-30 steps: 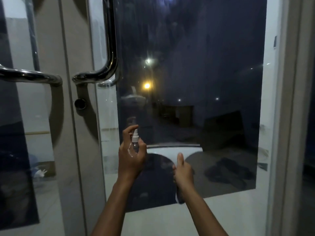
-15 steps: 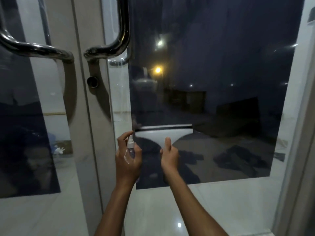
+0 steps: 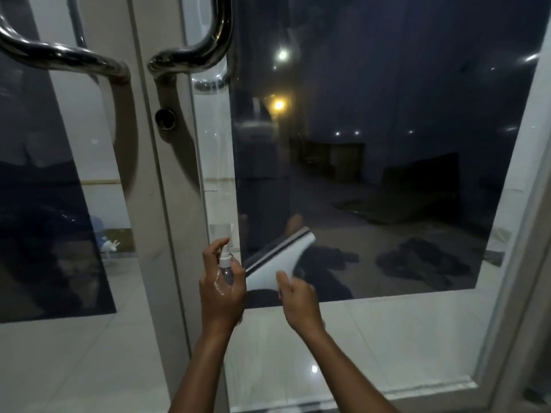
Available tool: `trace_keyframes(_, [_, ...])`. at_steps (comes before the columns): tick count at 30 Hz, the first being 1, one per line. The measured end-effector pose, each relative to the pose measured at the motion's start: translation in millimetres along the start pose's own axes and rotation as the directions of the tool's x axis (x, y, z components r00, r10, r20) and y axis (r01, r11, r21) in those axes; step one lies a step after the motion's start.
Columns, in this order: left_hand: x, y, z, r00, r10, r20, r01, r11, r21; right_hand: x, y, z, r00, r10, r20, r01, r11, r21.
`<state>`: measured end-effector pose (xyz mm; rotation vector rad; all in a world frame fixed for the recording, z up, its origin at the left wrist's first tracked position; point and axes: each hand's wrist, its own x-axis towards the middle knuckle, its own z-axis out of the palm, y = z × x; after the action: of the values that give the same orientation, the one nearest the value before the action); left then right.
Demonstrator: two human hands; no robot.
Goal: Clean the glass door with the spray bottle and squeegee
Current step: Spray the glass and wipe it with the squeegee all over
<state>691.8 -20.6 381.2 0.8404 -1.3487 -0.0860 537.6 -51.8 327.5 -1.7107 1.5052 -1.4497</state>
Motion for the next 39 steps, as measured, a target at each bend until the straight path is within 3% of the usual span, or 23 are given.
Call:
trace_keyframes(3, [-8,-5,-3,0.998,-0.037,-0.053,0.038,0.999,0.021,26,-25,4,0.979,-0.106,0.173,0.168,0.901,-0.399])
trace_keyframes(7, [-25,-14,-3,0.994,-0.093,-0.050,0.095,0.995,0.030,42,-27,-1,0.961,-0.118,0.250,0.244,0.786,-0.568])
trace_keyframes(11, [-37,-17,0,0.996,-0.084,-0.044,0.085,0.996,0.020,53,-12,-56,0.968,-0.060,0.243,0.225,0.639,-0.736])
trace_keyframes(14, [-44,-18,3,0.996,-0.078,-0.030,0.079,0.997,0.014,48,8,-103,0.972,-0.021,0.234,0.194,0.633,-0.750])
trace_keyframes(17, [-50,-20,5,0.997,-0.071,-0.025,0.072,0.997,0.013,42,7,-111,0.964,-0.073,0.254,0.247,0.596,-0.765])
trace_keyframes(25, [-35,-18,-3,0.994,-0.055,-0.096,0.061,0.996,0.062,58,-82,10,0.837,-0.199,0.509,0.533,0.501,-0.682])
trace_keyframes(29, [-29,-23,-2,0.994,-0.057,-0.095,0.063,0.996,0.068,64,-79,16,0.878,-0.167,0.449,0.465,0.524,-0.714])
trace_keyframes(35, [-31,-26,3,0.994,-0.088,-0.062,0.090,0.996,0.019,54,-26,-47,0.944,-0.025,0.330,0.289,0.549,-0.784])
trace_keyframes(39, [-32,-20,4,0.997,-0.047,-0.056,0.048,0.999,0.017,39,-13,-74,0.965,-0.049,0.257,0.236,0.582,-0.778])
